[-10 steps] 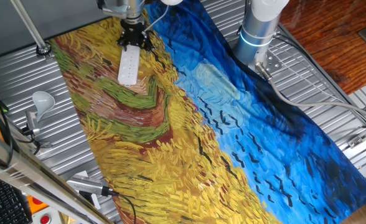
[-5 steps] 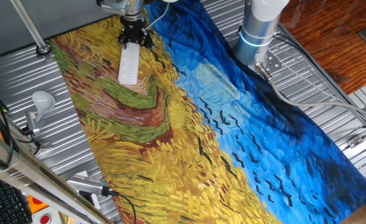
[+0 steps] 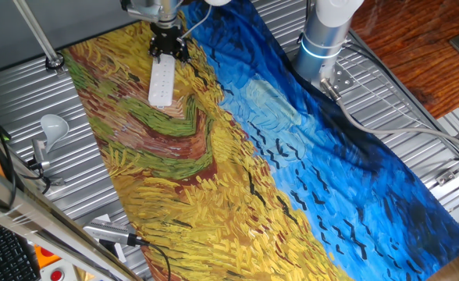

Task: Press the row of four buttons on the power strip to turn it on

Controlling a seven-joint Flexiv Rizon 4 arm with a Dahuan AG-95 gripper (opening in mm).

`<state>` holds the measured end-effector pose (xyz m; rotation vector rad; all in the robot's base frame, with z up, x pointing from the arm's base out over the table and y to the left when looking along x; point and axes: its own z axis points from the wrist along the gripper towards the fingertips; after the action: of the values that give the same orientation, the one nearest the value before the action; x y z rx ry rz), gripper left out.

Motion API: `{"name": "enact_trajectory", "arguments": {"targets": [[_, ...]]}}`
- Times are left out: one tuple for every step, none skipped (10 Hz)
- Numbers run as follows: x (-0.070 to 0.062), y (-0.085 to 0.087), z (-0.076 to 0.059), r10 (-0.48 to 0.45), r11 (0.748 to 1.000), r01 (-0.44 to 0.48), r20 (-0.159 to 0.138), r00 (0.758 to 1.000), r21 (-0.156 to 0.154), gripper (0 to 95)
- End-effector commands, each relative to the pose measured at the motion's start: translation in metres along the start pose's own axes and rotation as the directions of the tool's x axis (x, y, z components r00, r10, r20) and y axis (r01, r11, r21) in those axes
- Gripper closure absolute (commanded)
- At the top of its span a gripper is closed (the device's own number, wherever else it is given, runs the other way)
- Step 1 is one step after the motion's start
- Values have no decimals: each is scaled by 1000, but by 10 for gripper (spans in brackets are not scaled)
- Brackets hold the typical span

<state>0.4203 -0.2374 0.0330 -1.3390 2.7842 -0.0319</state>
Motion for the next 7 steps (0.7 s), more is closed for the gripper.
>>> {"name": "enact_trajectory", "arguments": {"targets": [[1,-1,0,-19,1000,19,-11,1000,2,190],[1,-1,0,-31,1000,31,-17,999,-4,190],[1,-1,0,-35,999,35,-18,999,-8,190],[1,-1,0,-35,999,35,-14,999,-14,0],[-3,0,-1,-34,999,33,-8,999,-20,0],[-12,1,-3,-33,999,33,-7,999,-22,0],[-23,2,-2,-29,999,28,-10,1000,-20,0]]}}
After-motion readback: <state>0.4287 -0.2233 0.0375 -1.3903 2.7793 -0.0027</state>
